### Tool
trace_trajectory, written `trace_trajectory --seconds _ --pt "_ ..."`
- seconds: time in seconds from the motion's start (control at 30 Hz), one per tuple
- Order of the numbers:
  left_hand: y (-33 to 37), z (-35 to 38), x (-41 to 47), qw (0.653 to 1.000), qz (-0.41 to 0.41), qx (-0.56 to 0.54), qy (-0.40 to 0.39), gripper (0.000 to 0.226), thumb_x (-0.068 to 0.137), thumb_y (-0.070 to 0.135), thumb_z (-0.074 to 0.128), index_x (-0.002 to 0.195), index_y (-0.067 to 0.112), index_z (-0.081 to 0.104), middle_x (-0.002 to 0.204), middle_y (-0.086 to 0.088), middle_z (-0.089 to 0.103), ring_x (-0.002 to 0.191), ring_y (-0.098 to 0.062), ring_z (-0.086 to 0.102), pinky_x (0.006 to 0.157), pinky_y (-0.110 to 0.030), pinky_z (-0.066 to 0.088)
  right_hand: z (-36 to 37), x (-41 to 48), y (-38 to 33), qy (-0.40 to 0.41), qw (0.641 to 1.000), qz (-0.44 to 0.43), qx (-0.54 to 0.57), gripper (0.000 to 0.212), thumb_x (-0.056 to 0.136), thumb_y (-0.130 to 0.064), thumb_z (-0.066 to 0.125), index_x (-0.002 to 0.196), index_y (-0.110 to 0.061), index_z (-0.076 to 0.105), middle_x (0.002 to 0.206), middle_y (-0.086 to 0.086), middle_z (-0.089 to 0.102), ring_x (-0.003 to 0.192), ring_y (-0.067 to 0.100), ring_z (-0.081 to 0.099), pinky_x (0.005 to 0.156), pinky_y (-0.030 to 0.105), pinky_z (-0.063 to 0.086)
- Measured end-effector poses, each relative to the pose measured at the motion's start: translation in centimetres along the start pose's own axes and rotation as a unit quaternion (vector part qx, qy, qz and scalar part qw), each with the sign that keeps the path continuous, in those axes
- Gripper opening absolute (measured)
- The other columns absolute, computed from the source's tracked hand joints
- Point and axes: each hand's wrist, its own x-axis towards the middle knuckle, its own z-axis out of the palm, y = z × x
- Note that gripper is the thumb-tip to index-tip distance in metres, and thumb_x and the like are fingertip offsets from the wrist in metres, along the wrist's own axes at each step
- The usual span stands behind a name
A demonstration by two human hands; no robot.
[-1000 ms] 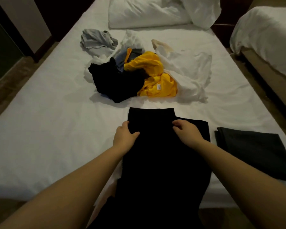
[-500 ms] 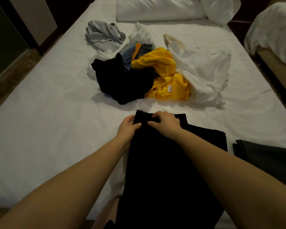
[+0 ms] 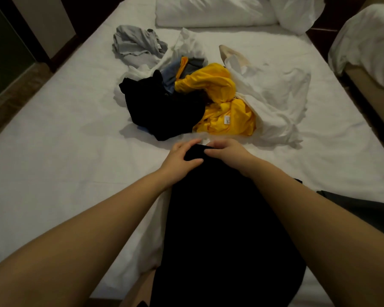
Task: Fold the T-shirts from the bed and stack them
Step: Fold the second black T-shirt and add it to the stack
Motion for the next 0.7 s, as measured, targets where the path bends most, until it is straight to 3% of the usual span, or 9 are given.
trace_trajectory --seconds 0.1,0.17,0.23,0.33,0.43,0.5,0.63,0.7 --pt "1.6 -0.4 0.7 0.997 0.019 0.073 0.005 0.035 0.086 0.024 0.064 0.119 0.017 0.057 0.131 -0.004 0.037 0.124 -0.016 0.035 0.095 -0.021 0.028 -0.7 -0.7 -0.1 -0.012 0.999 -0.027 0.012 0.009 0.089 -0.015 0.061 0.093 -0.017 0.069 0.083 -0.002 0.067 0.072 0.005 0.062 0.069 0.018 0.048" --pt "2.6 -0.6 1.0 0.997 0.033 0.072 0.013 0.016 0.085 0.023 0.065 0.098 0.014 0.062 0.102 0.003 0.047 0.104 -0.014 0.045 0.077 -0.021 0.034 -1.1 -1.1 -0.2 -0.021 0.999 -0.024 0.019 0.006 0.089 -0.017 0.062 0.086 -0.017 0.067 0.076 -0.004 0.064 0.066 0.003 0.059 0.064 0.016 0.046" --pt "3.5 -0.6 1.1 0.997 0.039 0.060 0.012 0.009 0.086 0.021 0.064 0.090 0.013 0.063 0.084 0.009 0.045 0.082 -0.008 0.047 0.069 -0.020 0.035 -1.6 -1.2 -0.2 -0.025 0.999 -0.014 0.023 0.009 0.089 -0.017 0.060 0.082 -0.018 0.065 0.072 -0.004 0.061 0.061 0.003 0.058 0.061 0.015 0.046" --pt "4.0 -0.4 0.9 0.999 0.010 -0.040 -0.019 0.004 0.088 0.016 0.060 0.085 0.014 0.062 0.077 0.008 0.048 0.070 -0.003 0.048 0.066 -0.023 0.039 -2.4 -0.7 0.4 -0.010 0.998 0.026 0.055 0.024 0.089 -0.002 0.049 0.088 -0.020 0.065 0.081 0.000 0.063 0.067 0.008 0.059 0.062 0.019 0.047" --pt "3.7 -0.5 0.6 0.974 -0.033 -0.207 -0.083 0.011 0.092 0.009 0.053 0.085 0.016 0.058 0.070 0.005 0.054 0.061 -0.003 0.055 0.058 -0.016 0.042 -2.9 -0.3 1.0 -0.006 0.995 0.052 0.087 0.042 0.086 0.005 0.035 0.104 -0.020 0.062 0.113 0.008 0.059 0.085 0.016 0.057 0.071 0.023 0.046" --pt "3.2 -0.5 0.7 0.957 -0.043 -0.266 -0.105 0.011 0.092 0.007 0.051 0.088 0.015 0.058 0.071 0.005 0.058 0.066 -0.006 0.057 0.062 -0.018 0.044 -2.2 -0.4 0.7 -0.018 0.989 0.041 0.138 0.046 0.085 0.008 0.030 0.117 -0.013 0.057 0.127 0.014 0.053 0.096 0.020 0.055 0.076 0.024 0.045" --pt "3.2 -0.5 0.7 0.927 -0.064 -0.354 -0.109 0.013 0.092 0.005 0.049 0.091 0.014 0.060 0.081 -0.002 0.062 0.072 -0.011 0.062 0.064 -0.020 0.051 -0.3 -0.2 -1.1 -0.083 0.992 -0.013 0.091 0.064 0.053 -0.002 0.040 0.115 -0.015 0.053 0.120 0.021 0.054 0.101 0.025 0.052 0.075 0.025 0.043" --pt "3.4 -0.7 0.6 0.918 -0.066 -0.378 -0.104 0.013 0.092 0.006 0.048 0.093 0.013 0.059 0.079 -0.001 0.062 0.068 -0.008 0.063 0.059 -0.018 0.051 -0.4 0.2 -1.4 -0.096 0.994 0.003 0.052 0.069 0.051 -0.003 0.041 0.118 -0.015 0.052 0.118 0.025 0.054 0.097 0.027 0.052 0.073 0.028 0.042"
